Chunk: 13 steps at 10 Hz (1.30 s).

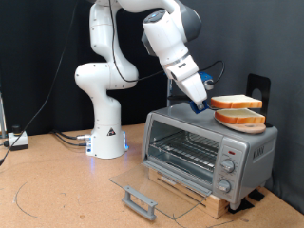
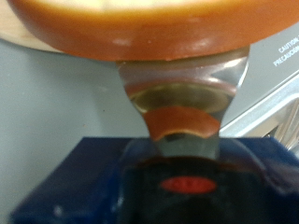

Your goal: Make a piece of toast with the oven

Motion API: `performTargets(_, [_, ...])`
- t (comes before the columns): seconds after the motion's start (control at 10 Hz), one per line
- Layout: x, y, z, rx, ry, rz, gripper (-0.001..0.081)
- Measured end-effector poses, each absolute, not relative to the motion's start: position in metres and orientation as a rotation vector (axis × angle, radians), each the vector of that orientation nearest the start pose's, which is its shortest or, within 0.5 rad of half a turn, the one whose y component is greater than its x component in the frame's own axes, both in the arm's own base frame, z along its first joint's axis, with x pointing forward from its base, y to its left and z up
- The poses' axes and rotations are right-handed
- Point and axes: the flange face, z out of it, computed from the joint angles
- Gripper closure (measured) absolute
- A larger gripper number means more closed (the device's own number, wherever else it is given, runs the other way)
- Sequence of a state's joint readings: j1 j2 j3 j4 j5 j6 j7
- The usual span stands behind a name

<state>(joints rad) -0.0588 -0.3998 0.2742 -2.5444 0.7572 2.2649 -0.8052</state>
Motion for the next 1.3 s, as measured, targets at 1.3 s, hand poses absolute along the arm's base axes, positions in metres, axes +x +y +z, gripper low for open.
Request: performTargets(1.3, [0.395, -0.091, 0.414, -2.564, -0.706, -0.354, 0.0411])
